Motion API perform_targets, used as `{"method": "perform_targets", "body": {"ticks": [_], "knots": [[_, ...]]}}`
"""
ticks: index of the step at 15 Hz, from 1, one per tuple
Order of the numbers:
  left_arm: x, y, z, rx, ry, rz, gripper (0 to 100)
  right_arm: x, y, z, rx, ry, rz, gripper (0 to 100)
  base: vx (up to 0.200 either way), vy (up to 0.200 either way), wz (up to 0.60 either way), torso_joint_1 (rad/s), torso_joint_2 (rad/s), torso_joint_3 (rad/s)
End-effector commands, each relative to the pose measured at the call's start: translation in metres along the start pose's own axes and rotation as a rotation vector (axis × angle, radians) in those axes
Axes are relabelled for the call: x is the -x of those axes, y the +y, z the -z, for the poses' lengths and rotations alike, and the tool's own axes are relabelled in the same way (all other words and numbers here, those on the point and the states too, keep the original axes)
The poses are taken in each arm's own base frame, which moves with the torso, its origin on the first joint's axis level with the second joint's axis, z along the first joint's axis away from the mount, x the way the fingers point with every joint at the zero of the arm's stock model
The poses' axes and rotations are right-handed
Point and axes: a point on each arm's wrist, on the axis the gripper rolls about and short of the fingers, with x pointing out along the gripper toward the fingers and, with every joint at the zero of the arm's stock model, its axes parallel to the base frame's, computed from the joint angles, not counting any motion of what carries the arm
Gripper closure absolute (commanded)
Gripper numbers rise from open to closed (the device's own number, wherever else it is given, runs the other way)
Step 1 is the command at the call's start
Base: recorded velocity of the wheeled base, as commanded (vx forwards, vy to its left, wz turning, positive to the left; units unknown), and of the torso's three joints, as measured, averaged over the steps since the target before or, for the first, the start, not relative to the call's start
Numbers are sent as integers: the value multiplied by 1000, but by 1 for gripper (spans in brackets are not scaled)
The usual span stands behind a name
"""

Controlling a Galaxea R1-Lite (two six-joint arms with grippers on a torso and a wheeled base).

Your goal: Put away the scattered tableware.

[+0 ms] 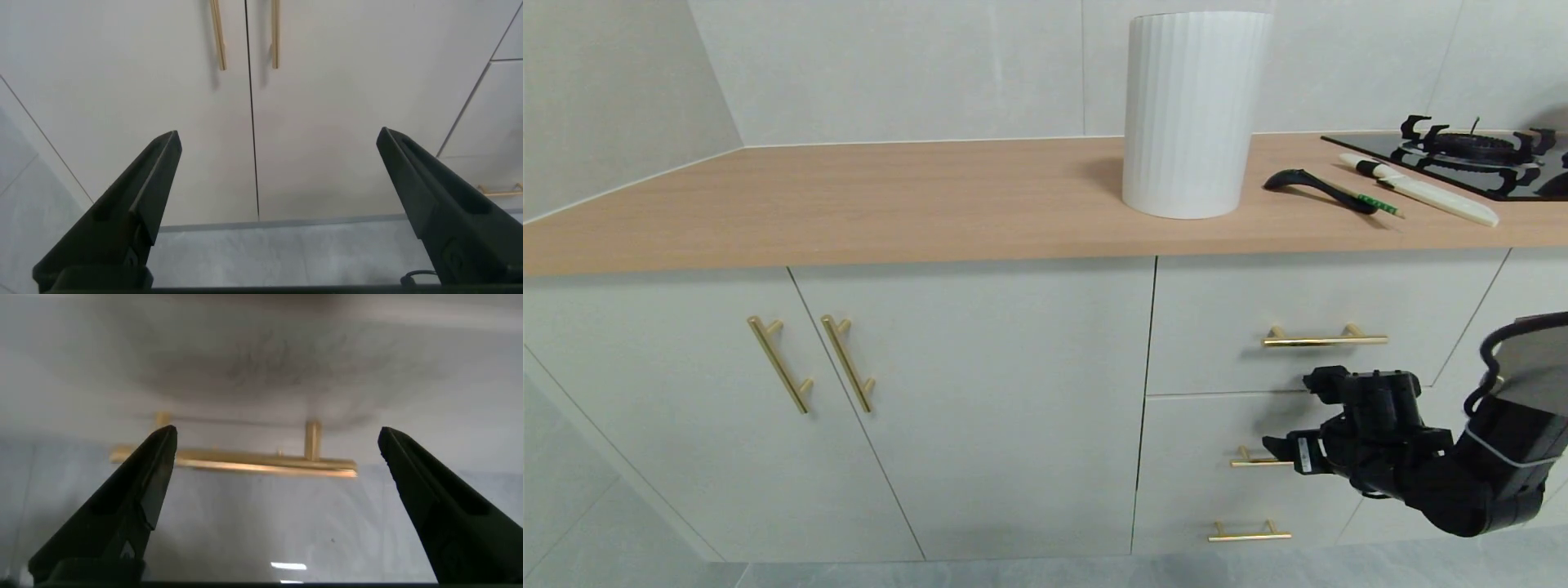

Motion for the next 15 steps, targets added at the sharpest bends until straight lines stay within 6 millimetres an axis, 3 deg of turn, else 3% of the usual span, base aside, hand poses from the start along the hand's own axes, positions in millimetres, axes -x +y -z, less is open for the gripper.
{"method": "perform_targets", "body": {"ticks": [1,10,15], "knots": [[0,0,0,0,1,1,0,-23,-6,25,-24,44,21,0,0,0,0,0,0,0],[0,0,0,0,0,1,0,-28,-8,31,-27,31,28,0,0,0,0,0,0,0],[0,0,0,0,1,1,0,-16,-9,41,-1,74,27,0,0,0,0,0,0,0]]}}
